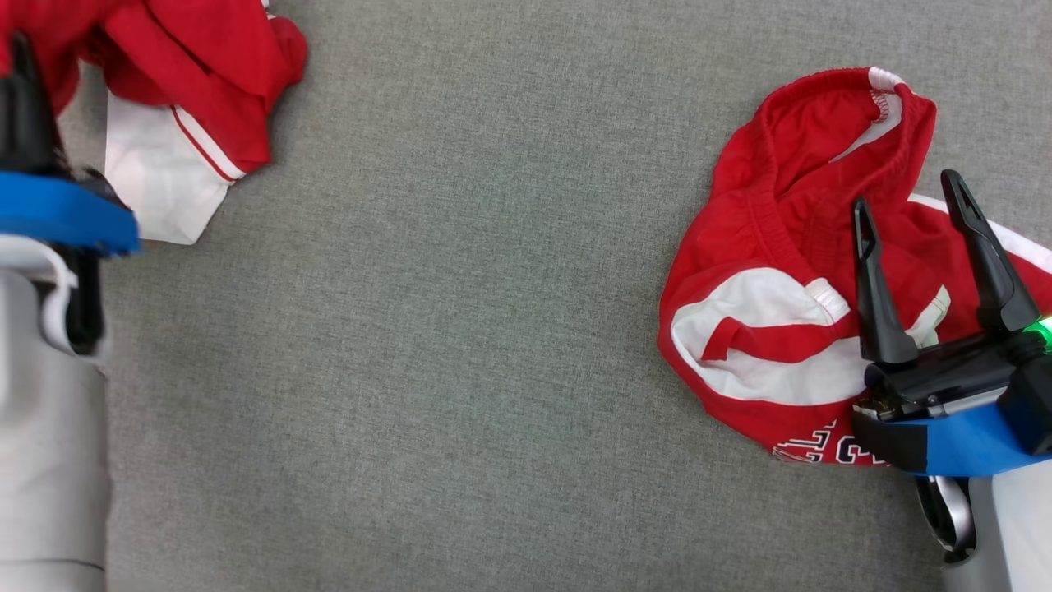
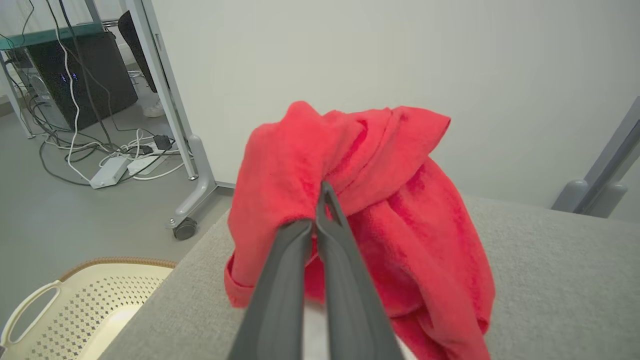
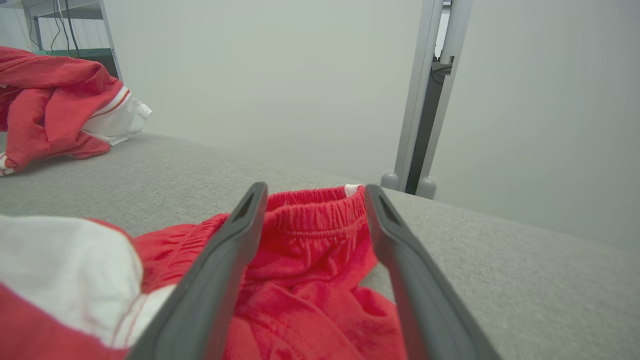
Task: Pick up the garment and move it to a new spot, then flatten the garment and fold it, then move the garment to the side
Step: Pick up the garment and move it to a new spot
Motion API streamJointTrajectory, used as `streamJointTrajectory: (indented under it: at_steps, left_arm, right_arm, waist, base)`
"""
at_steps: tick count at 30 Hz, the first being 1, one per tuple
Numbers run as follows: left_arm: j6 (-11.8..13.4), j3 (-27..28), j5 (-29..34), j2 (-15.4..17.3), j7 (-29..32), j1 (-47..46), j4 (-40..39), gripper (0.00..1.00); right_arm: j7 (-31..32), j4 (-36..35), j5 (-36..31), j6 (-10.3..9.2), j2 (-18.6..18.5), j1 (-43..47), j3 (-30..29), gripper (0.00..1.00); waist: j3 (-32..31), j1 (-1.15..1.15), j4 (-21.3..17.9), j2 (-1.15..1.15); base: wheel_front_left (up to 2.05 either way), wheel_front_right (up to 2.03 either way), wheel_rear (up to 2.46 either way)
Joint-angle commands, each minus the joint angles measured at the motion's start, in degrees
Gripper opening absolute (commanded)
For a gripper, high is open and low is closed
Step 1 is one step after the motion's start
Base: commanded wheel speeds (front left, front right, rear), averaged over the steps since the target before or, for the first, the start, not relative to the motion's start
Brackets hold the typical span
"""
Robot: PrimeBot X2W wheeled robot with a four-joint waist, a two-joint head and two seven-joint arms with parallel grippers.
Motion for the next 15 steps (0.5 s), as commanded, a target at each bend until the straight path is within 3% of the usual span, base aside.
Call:
streamJointTrajectory:
  at_steps: [1,12,13,14,15]
  left_arm:
    - [-0.28,0.50,0.38,-0.68,-0.19,1.48,0.65,0.00]
    - [-0.78,2.12,1.29,-5.00,-0.19,4.86,5.45,0.00]
    - [-0.78,2.47,1.39,-5.10,-0.19,4.80,5.37,0.35]
    - [-0.75,2.91,1.84,-5.10,-0.19,4.97,4.89,1.00]
    - [-0.76,3.27,2.05,-5.28,-0.19,5.26,4.57,1.00]
  right_arm:
    - [0.13,-0.21,-0.32,-0.02,-0.17,-0.05,0.15,1.00]
    - [0.19,0.44,0.15,-0.02,-0.35,-0.97,0.49,1.00]
    - [0.16,0.56,0.12,-0.02,-0.27,-1.01,0.48,1.00]
    - [0.13,0.72,0.09,-0.02,-0.11,-1.02,0.44,1.00]
    - [0.11,0.87,0.07,-0.02,0.08,-1.01,0.47,1.00]
  waist:
    - [0.04,0.00,-0.03,0.00]
    - [0.34,0.00,-0.72,0.00]
    - [0.31,0.00,-0.74,0.00]
    - [0.18,0.00,-0.73,0.00]
    - [0.00,0.00,-0.75,0.00]
  base:
    - [0.00,0.00,0.00]
    - [0.00,0.00,0.00]
    - [0.00,0.00,0.00]
    - [0.00,0.00,0.00]
    - [0.00,0.00,0.00]
